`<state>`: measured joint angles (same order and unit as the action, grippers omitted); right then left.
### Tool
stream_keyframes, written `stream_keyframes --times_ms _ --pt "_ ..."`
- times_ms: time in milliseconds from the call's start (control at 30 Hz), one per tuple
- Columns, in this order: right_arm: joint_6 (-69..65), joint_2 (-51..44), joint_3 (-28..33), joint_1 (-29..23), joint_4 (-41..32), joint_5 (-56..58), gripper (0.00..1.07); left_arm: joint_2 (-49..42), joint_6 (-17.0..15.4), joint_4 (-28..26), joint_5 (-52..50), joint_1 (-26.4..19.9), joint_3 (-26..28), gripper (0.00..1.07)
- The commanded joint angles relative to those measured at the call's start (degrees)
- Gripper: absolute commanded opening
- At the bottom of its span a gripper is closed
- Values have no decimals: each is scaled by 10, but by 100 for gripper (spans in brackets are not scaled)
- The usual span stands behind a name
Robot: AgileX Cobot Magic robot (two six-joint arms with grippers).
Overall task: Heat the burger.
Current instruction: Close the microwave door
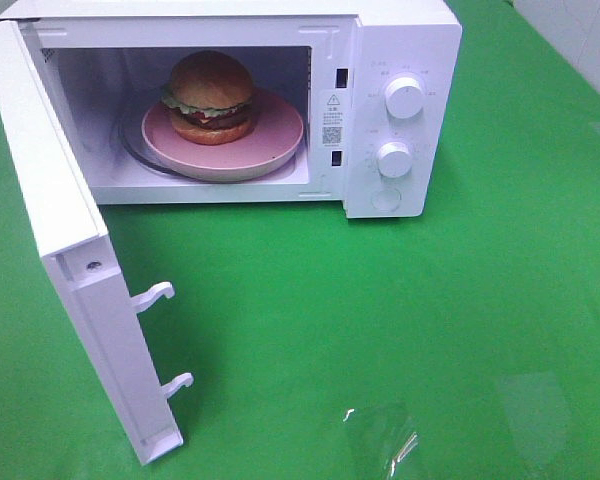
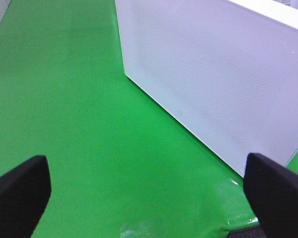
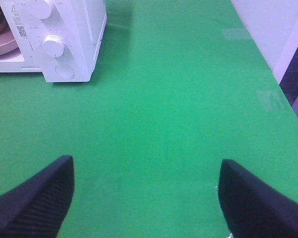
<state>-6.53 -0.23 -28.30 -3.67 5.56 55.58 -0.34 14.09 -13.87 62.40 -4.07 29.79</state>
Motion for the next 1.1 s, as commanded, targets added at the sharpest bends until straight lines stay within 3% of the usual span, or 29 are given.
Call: stream_keyframes --times_ms 33,367,567,633,733,767,800,867,967,1000,1100 --pt "-7 -15 1 3 -1 -5 76 -9 -2 -1 -9 1 -1 98" --pt "-7 -15 1 3 -1 -5 76 -9 -3 -1 -13 1 5 98" --pt "-7 -15 1 3 -1 -5 76 -9 -3 -1 -78 1 25 93" --pt "-7 -15 1 3 -1 -5 76 13 -3 4 -133 1 25 76" --pt "-7 -15 1 3 -1 -5 76 23 -3 5 -144 1 25 69" --pt "-7 -15 1 3 -1 -5 76 46 -3 6 -166 1 25 54" --pt "-7 -15 1 3 -1 -5 76 46 -3 6 -166 1 25 54" --pt "-7 -15 1 3 -1 -5 76 101 -2 6 -207 1 25 24" --pt "-7 -15 1 3 -1 -5 76 118 -2 6 -218 1 25 15" --pt "-7 -15 1 3 -1 -5 76 148 -2 6 -238 1 25 0" --pt "-7 -15 1 3 -1 -5 76 177 -2 5 -264 1 25 0"
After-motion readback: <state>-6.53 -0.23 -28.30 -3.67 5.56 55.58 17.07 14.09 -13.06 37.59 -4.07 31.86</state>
